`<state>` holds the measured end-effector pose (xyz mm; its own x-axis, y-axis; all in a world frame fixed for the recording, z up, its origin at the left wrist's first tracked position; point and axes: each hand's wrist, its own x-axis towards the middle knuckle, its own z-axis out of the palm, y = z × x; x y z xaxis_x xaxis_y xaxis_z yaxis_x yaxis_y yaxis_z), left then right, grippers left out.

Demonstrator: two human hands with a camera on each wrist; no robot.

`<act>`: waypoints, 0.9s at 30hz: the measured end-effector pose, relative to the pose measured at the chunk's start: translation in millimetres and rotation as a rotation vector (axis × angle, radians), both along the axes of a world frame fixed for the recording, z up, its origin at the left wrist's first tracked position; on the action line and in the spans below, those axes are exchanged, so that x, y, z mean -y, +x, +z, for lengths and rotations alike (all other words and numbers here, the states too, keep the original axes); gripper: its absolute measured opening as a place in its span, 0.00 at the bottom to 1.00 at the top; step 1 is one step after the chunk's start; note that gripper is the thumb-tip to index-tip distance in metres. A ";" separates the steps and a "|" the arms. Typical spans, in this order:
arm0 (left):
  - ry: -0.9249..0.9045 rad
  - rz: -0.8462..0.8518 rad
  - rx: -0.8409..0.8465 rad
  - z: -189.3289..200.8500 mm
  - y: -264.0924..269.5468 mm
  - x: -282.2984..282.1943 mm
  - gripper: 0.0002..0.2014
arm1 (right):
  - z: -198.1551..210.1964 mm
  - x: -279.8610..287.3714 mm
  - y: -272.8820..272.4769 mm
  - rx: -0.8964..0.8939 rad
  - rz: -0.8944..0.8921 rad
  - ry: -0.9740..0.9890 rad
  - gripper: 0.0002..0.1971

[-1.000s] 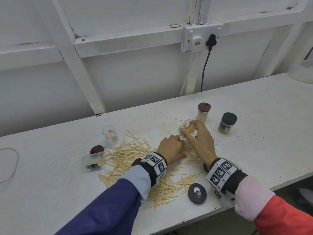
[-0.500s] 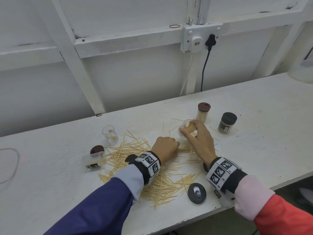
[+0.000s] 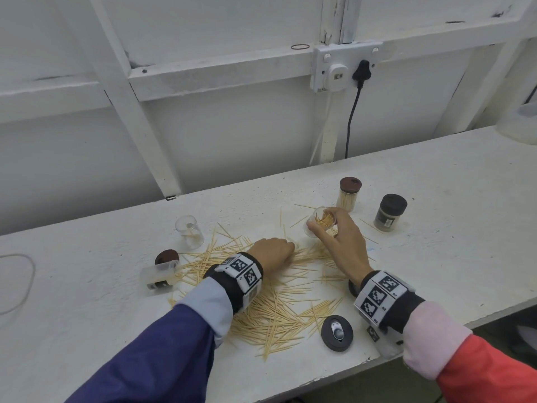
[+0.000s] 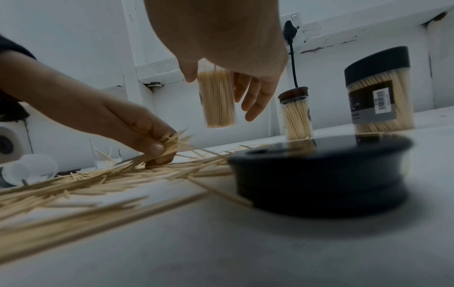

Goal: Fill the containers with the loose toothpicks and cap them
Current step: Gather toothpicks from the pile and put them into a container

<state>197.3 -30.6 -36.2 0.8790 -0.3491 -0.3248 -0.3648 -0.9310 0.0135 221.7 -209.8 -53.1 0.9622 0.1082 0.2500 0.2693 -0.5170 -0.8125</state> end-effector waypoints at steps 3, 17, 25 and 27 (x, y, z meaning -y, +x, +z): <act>-0.106 0.040 -0.072 1.1 0.8 -5.8 0.10 | -0.6 -0.2 0.1 -0.002 0.015 -0.004 0.23; -0.715 0.297 -0.130 12.6 1.7 -20.0 0.10 | -3.3 1.4 2.5 -0.015 0.055 -0.020 0.26; -0.875 0.351 -0.059 7.4 5.6 -26.6 0.12 | -3.7 0.8 3.3 -0.019 0.084 -0.022 0.25; -0.922 0.390 -0.017 8.4 7.0 -28.7 0.14 | -3.8 0.6 2.7 -0.020 0.090 -0.029 0.25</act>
